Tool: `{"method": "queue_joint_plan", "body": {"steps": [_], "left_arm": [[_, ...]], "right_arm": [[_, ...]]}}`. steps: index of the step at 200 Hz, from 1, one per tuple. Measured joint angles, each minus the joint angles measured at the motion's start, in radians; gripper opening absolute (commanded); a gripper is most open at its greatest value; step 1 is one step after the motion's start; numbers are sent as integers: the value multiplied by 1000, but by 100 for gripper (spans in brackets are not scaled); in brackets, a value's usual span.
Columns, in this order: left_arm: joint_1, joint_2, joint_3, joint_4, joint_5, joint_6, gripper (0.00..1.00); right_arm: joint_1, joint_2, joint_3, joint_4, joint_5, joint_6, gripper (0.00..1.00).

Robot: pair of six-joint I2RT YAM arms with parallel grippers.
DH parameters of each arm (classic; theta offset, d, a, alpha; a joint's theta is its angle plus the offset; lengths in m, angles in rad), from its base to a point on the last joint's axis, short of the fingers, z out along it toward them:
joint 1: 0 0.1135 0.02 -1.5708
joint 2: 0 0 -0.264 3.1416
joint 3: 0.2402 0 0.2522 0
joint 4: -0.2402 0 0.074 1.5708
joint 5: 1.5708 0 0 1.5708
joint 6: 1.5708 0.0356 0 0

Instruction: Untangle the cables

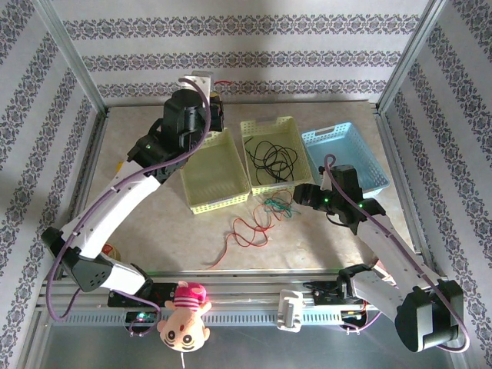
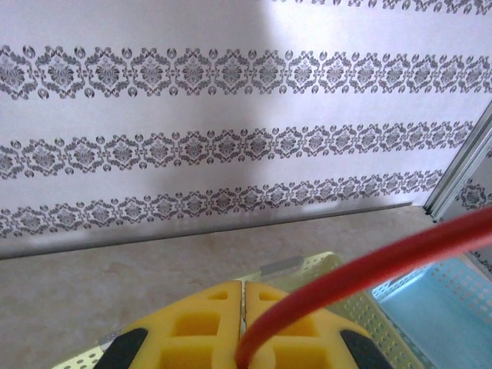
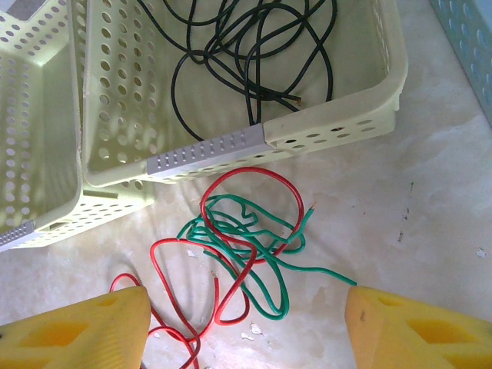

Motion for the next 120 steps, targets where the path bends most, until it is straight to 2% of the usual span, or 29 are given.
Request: {"method": "queue_joint_plan", "body": {"steps": [47, 74, 96, 120], "left_arm": [[-4, 33, -6, 14, -7, 38, 0], [-6, 34, -43, 78, -1, 53, 0], [-30, 26, -91, 170, -47, 125, 0], [-95, 10, -141, 299, -142, 261, 0]], "right_arm": [[0, 0, 0, -1, 0, 0, 67], [5, -3, 0, -1, 0, 0, 67], [6, -5, 0, -1, 0, -1, 67], [6, -5, 0, -1, 0, -1, 67]]}}
